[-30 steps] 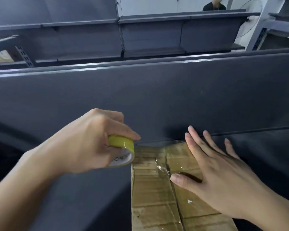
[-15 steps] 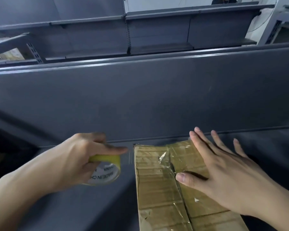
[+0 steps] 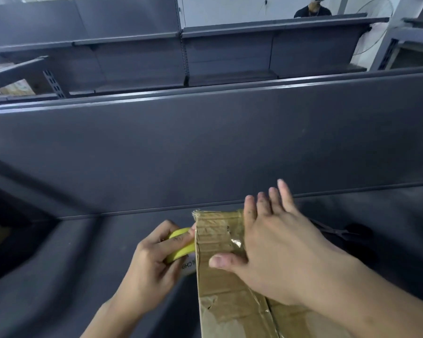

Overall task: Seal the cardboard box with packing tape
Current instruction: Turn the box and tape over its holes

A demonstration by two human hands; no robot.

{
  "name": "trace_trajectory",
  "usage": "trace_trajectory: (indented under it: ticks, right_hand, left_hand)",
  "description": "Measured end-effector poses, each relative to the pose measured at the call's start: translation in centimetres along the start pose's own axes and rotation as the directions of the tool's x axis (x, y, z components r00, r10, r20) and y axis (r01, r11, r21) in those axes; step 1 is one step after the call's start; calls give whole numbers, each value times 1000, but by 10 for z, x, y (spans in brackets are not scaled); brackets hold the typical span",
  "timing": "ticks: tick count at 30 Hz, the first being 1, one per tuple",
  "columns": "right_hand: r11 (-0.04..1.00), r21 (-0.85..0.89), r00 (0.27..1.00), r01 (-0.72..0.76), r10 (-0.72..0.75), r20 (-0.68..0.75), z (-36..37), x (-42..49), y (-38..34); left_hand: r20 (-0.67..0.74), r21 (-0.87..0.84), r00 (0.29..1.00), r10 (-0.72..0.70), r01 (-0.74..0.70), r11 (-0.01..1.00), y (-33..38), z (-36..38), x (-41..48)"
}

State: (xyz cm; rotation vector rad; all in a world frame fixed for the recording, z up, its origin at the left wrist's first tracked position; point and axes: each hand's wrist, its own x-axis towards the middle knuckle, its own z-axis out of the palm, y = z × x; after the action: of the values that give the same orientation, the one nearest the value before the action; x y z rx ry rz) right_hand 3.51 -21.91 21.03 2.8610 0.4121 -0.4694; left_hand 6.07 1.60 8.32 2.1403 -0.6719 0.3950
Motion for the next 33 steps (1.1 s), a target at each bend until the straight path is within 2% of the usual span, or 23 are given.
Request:
trace_trajectory:
  ticks: [3,5,8,11,13,15,18,19,21,23,25,28,30,33]
  right_hand:
    - [984,157,996,82,-86,20,-3,5,-20]
    - [964,241,992,115,-100,-75,0,12,-28]
    - [918,375,964,130,-29,-262,2,22,-37]
    - [854,494,943,164,12,-333,2,22,-32]
    - [800,572,935,181,40,-353,0,17,-20]
    - [656,725,931,210,92,-353,0,16,-5]
    - [254,900,917,353,98,-387,20,26,11]
    - [125,912,908,391,111,-404,31,30,14]
    - [-58,902,896,428,157,-415,52,37,17]
    - [-137,883,886,449,194,-421,70,41,25]
    - [-146,896,900,420,191,-391,82,41,38]
    - [-27,950,947,313,87,-309,90,37,63]
    - [119,965,970,235,39,-241,86,32,72]
    - [462,879,989,114,33,-145,70,30,75]
  left_hand:
    - [26,7,999,28,-28,1000,7,0,0]
    - [26,3,999,41,-41,999,10,-3,2]
    - [0,18,999,50,-50,999,11,-3,3]
    - [-72,35,997,34,-32,999,13,0,1]
    - [-183,42,983,13,-5,999,20,1,2]
    - [-343,49,939,5,12,999,27,-2,9]
    - [-478,-114,871,-115,69,991,37,-2,27]
    - [-474,-160,869,-145,77,984,41,-1,34]
    - [-404,-188,901,-156,85,979,48,4,45]
    - [-291,-213,944,-158,97,972,53,9,56]
    - [-173,-225,973,-155,114,968,56,16,67]
    - [-67,-155,990,-125,113,981,64,29,78]
    - [-48,-139,991,-128,120,983,68,36,82]
    - [-51,-137,989,-138,130,982,69,38,82]
